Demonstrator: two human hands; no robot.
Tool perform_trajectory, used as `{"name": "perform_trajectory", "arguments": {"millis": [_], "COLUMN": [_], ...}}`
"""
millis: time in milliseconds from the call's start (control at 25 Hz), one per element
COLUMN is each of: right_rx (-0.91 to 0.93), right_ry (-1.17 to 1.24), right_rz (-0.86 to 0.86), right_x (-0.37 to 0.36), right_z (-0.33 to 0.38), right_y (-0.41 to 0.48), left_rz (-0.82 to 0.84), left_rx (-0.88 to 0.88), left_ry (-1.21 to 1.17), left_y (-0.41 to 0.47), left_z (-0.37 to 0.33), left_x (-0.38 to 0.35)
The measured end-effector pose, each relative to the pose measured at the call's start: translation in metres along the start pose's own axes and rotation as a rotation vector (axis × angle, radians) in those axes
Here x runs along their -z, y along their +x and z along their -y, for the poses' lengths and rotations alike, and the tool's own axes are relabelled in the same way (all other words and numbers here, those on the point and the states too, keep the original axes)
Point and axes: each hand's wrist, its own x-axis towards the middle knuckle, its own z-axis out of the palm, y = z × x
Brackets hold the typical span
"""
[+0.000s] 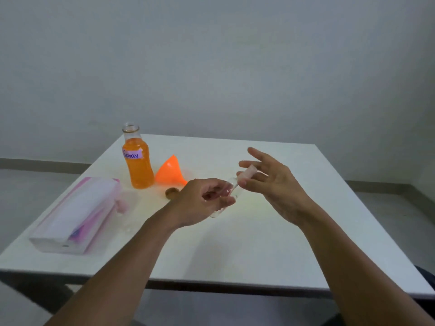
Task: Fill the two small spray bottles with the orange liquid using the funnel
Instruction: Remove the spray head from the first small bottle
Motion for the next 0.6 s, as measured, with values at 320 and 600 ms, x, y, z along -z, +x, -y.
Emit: {"name": "perform_trajectory", "arguments": {"millis": [320,600], "right_rx": [-0.084,-0.095], "right_ry": [-0.035,-0.065], "right_rz": [-0.028,-0.147], "right_x": [0.024,0.02], "right_z": [-0.055,-0.068], "right_y": [-0.02,-0.006], "left_rz": [-0.048,-0.046], "left_rx": [0.035,0.044], "left_ry": [-0.059,-0.057], "left_y": [0.006,0.015], "left_z": [0.028,0.037], "left_x": [-0.054,-0.054]}}
